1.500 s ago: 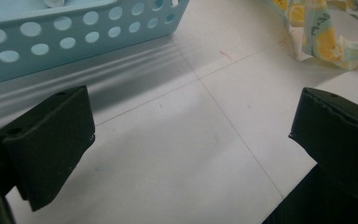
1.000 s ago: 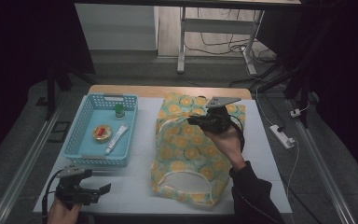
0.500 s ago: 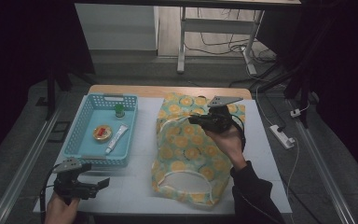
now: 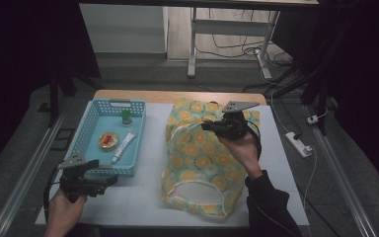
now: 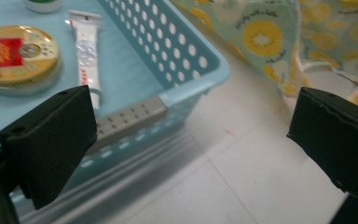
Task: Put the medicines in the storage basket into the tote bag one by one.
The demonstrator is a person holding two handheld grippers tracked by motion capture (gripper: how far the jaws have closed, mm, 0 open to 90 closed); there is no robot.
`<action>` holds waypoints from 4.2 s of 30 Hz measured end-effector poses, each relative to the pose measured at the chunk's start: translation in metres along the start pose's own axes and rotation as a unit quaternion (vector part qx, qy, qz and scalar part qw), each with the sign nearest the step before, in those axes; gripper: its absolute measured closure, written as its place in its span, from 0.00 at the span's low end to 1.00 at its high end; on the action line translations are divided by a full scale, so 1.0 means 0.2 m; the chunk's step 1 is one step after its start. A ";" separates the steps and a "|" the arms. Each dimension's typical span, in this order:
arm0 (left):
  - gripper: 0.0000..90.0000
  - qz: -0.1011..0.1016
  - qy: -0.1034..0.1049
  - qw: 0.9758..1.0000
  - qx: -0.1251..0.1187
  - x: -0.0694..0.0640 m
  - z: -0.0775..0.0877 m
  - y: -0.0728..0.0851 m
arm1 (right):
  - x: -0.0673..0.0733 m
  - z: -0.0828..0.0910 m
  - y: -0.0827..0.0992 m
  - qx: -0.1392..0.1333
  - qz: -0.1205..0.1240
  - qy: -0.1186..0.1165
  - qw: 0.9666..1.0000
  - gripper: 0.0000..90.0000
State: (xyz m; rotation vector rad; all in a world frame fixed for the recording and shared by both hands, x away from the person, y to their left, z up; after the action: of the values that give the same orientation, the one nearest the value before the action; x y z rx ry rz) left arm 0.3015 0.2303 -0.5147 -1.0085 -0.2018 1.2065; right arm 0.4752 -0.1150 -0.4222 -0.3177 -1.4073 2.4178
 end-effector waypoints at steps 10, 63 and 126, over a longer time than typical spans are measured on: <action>0.01 -0.007 -0.025 0.999 0.026 0.07 -0.04 -0.07 | 0.00 0.00 0.00 0.001 0.001 -0.001 1.000 1.00; 0.00 0.034 -0.120 0.985 0.116 0.52 -0.41 -0.46 | 0.01 0.00 0.00 0.000 0.005 -0.004 1.000 1.00; 0.22 0.035 -0.131 0.985 0.109 0.45 -0.34 -0.52 | 0.03 -0.01 0.01 -0.001 0.026 -0.004 1.000 1.00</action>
State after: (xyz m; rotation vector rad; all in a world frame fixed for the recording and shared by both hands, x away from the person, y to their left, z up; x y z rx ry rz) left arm 0.4502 0.2689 -0.5098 -0.6707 -0.2358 1.3935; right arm 0.4707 -0.1122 -0.4259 -0.3502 -1.4203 2.4615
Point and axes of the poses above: each handheld gripper's, and its own axes: z roughly backward along the jaws, y roughly out of its underside, x roughly to its left, the point moved 6 cm from there along -z, roughly forward along the jaws, and after that the axes turned 8 degrees about z, right-handed, at the moved point
